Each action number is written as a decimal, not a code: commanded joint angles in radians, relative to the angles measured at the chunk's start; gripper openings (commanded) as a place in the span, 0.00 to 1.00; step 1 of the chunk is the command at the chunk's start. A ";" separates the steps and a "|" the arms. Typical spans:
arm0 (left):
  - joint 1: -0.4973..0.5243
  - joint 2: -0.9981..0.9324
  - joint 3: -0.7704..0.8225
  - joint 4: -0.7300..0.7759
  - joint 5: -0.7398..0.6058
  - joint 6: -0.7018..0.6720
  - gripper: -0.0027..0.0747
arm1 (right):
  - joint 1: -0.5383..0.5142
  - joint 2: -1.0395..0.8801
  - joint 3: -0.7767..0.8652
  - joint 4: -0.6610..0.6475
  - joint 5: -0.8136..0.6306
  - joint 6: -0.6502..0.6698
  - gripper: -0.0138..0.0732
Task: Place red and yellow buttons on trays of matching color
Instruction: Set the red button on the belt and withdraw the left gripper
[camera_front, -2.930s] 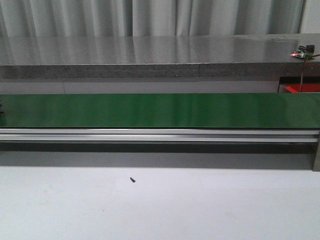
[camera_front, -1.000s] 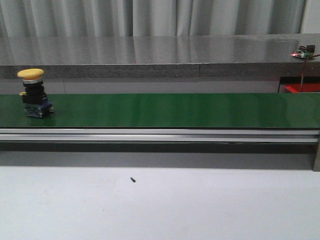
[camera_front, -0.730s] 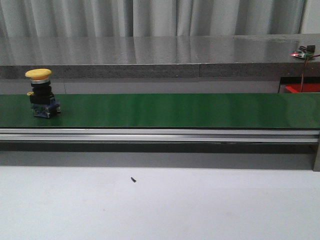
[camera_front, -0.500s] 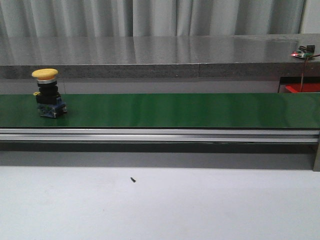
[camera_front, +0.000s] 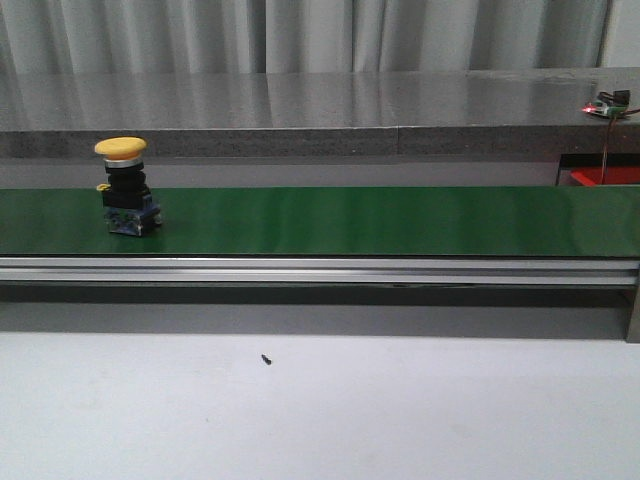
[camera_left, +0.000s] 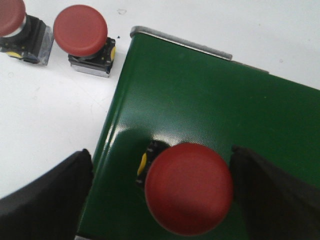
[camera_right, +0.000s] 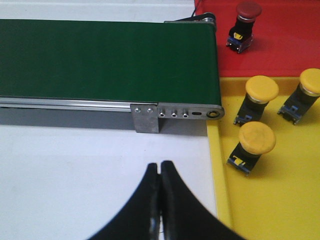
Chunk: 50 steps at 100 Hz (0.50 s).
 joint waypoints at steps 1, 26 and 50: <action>-0.008 -0.080 -0.027 -0.056 -0.032 0.029 0.79 | 0.001 0.004 -0.028 -0.002 -0.069 -0.008 0.09; -0.021 -0.199 -0.023 -0.145 0.036 0.168 0.73 | 0.001 0.004 -0.028 -0.002 -0.069 -0.008 0.09; -0.070 -0.307 0.065 -0.163 0.003 0.175 0.19 | 0.001 0.004 -0.028 -0.002 -0.069 -0.008 0.09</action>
